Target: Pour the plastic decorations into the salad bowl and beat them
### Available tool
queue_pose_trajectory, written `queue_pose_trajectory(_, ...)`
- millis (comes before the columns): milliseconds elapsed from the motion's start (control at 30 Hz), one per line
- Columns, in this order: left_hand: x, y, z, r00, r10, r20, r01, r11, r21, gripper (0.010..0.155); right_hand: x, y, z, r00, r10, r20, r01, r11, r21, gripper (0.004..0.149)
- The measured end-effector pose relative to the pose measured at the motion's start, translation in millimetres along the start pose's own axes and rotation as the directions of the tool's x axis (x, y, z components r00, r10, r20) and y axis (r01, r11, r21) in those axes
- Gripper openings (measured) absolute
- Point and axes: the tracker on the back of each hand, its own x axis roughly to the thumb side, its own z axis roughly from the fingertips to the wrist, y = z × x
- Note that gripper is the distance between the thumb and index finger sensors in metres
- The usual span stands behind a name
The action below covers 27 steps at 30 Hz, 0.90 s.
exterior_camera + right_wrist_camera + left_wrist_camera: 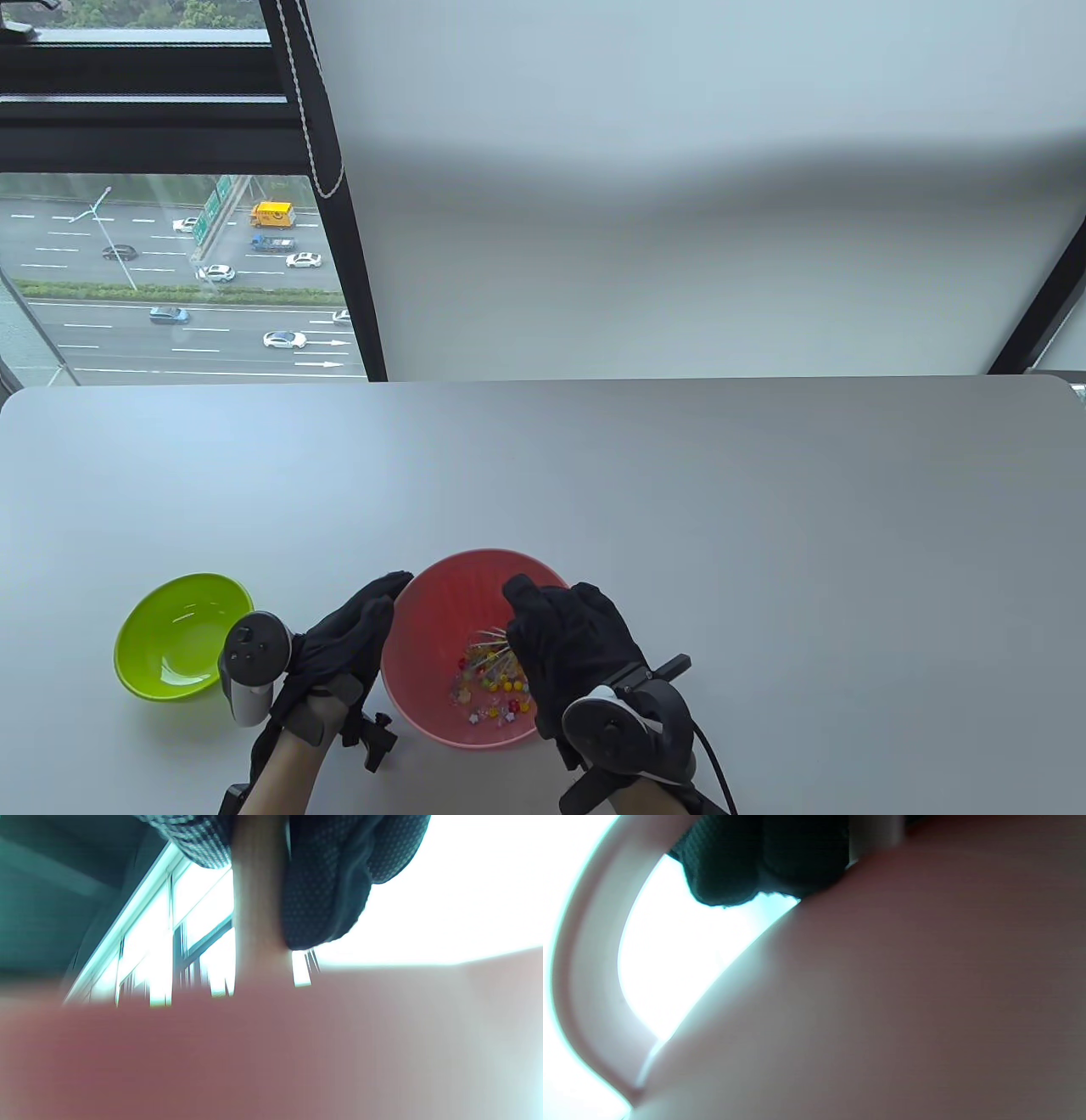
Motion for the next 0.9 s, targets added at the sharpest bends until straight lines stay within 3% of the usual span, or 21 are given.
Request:
queue_pose_trajectory(167,0.0,0.0,-0.1,1.000,0.000,0.000,0.000,1.000,0.000,0.061,-12.4,-9.4,-0.4,0.991,-0.116,-0.070,0.111,0.992,-0.066,0.049)
queue_pose_trajectory(233,0.0,0.0,0.0,1.000,0.000,0.000,0.000,1.000,0.000,0.061,-11.1,-8.4,-0.1,0.996,0.074,-0.041,-0.076,0.995,-0.061,0.049)
queue_pose_trajectory(300,0.1,0.0,-0.1,1.000,0.001,0.000,-0.001,1.000,-0.001,0.061,-9.2,-10.0,0.8,0.966,0.257,-0.012,-0.257,0.963,-0.085,0.049)
queue_pose_trajectory(433,0.1,0.0,0.0,1.000,0.000,0.000,0.000,1.000,0.000,0.061,-8.9,-9.7,1.0,0.992,-0.117,-0.051,0.112,0.989,-0.091,0.049)
queue_pose_trajectory(467,0.1,0.0,0.0,1.000,0.000,0.000,0.000,1.000,0.000,0.061,-9.4,-9.3,0.8,0.988,-0.141,-0.058,0.136,0.987,-0.084,0.049)
queue_pose_trajectory(533,0.1,0.0,0.0,1.000,0.001,0.000,-0.001,1.000,0.000,0.061,-11.0,-9.0,0.6,0.999,-0.004,-0.049,0.000,0.997,-0.082,0.049)
queue_pose_trajectory(633,0.2,-0.1,0.0,1.000,0.000,0.000,0.000,1.000,0.000,0.061,-14.0,-11.5,0.7,0.964,0.265,-0.029,-0.266,0.959,-0.099,0.050)
queue_pose_trajectory(833,0.3,-0.3,-0.1,1.000,0.000,0.001,0.000,1.000,-0.002,0.061,-10.2,-9.7,0.4,0.999,-0.017,-0.048,0.013,0.997,-0.081,0.050)
queue_pose_trajectory(900,0.3,-0.3,-0.1,1.000,0.000,0.001,0.000,1.000,-0.002,0.061,-10.4,-8.4,0.9,0.983,0.180,-0.036,-0.183,0.979,-0.089,0.050)
